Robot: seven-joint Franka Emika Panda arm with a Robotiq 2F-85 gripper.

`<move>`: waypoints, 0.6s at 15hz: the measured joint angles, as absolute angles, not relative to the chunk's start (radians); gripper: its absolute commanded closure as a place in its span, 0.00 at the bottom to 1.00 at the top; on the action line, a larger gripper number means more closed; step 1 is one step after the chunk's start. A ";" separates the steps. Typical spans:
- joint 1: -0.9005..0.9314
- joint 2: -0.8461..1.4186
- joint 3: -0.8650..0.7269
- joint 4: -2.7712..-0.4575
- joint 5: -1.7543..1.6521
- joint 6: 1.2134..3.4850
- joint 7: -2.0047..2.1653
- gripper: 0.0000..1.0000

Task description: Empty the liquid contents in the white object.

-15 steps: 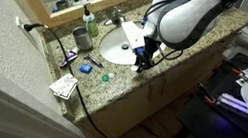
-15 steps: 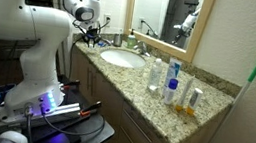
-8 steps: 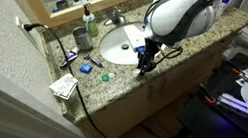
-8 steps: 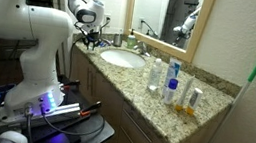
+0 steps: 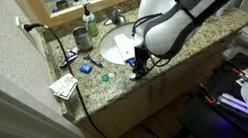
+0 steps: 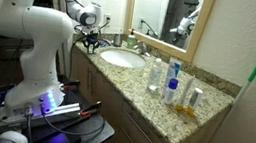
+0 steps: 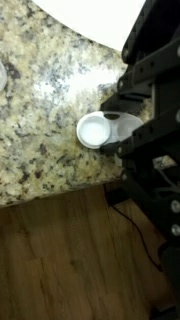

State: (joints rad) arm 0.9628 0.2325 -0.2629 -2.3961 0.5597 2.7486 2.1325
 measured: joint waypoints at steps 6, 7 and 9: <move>0.850 0.265 -0.153 -2.340 0.118 2.746 2.492 0.25; 0.838 0.271 -0.144 -2.331 0.073 2.742 2.527 0.16; 0.811 0.278 -0.119 -2.324 0.020 2.742 2.567 0.03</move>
